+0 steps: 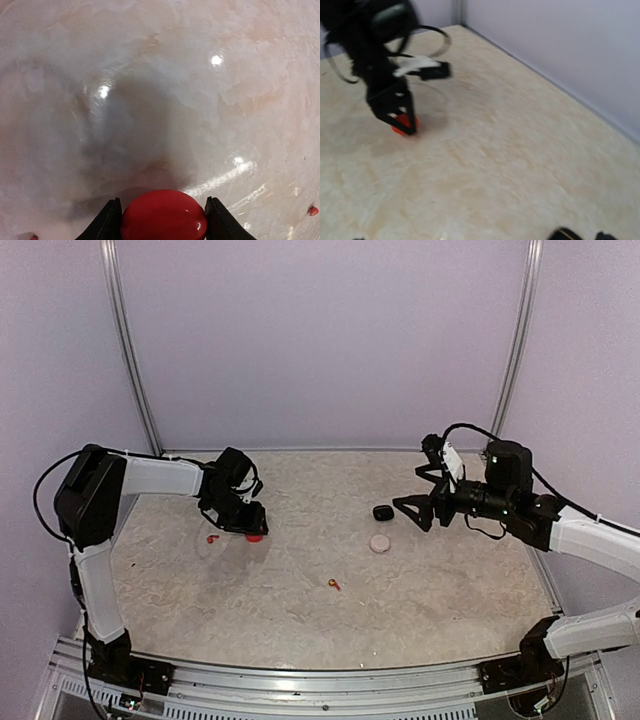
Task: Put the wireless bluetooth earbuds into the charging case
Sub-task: Pass from the left arm to the right
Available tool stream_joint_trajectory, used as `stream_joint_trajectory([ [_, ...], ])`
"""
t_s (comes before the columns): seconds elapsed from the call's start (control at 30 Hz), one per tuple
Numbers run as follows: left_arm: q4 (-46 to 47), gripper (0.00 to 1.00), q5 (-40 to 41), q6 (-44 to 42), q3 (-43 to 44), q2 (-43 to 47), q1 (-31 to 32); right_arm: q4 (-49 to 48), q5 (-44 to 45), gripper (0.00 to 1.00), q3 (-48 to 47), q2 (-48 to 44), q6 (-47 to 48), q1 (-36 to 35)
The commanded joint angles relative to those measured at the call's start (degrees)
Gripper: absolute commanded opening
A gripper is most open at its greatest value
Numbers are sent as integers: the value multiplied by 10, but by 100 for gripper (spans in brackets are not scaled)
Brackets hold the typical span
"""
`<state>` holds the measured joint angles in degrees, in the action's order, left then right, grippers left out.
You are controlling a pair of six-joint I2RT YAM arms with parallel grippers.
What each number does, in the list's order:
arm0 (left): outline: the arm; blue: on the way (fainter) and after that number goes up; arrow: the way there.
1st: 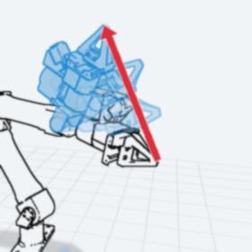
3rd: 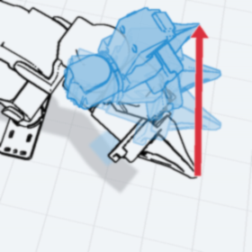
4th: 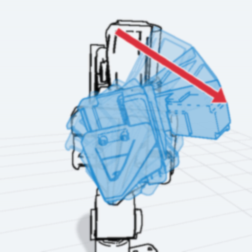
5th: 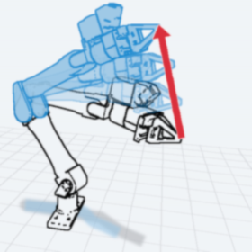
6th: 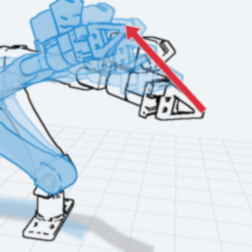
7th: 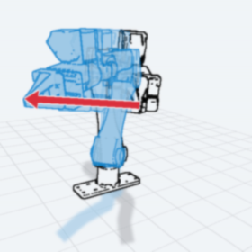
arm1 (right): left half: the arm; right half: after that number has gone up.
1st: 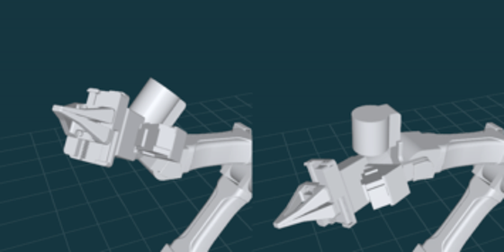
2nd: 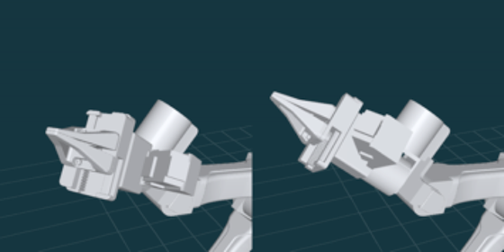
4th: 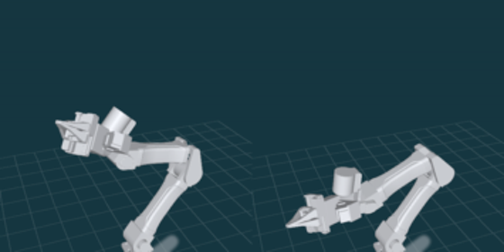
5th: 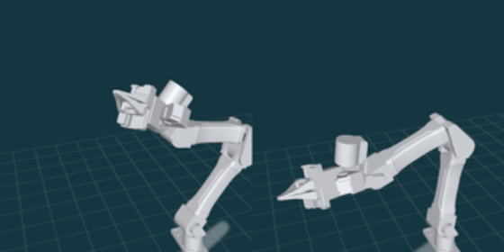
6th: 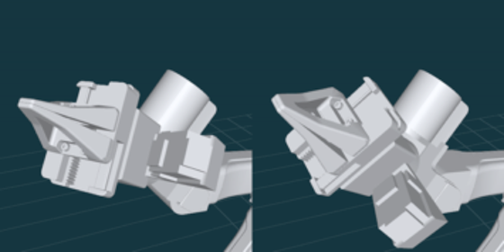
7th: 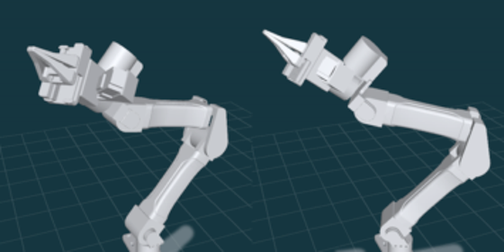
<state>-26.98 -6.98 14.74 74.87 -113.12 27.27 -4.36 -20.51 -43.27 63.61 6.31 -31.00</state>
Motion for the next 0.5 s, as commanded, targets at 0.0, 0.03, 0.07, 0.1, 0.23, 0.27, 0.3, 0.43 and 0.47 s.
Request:
stream_joint_trajectory([
  [0.0,-42,24,-60,77,21,38,42,-1,28,99,6,-18,88,-60],
  [0.03,-46,24,-65,91,22,42,50,3,33,99,4,-15,102,-76],
  [0.07,-50,23,-73,103,23,47,58,11,39,100,-2,-11,117,-92],
  [0.1,-54,23,-85,114,25,53,66,18,45,100,-7,-5,133,-111],
  [0.23,-69,23,-117,163,37,71,93,24,134,100,-18,26,198,-211],
  [0.27,-70,23,-127,177,38,74,99,15,170,100,-15,34,216,-244],
  [0.3,-75,22,-134,193,41,77,104,8,202,99,-14,44,241,-272],
  [0.43,-102,23,-150,224,67,82,118,7,308,91,-36,108,310,-349],
  [0.47,-108,23,-154,231,73,82,121,10,325,88,-44,124,326,-361],
])
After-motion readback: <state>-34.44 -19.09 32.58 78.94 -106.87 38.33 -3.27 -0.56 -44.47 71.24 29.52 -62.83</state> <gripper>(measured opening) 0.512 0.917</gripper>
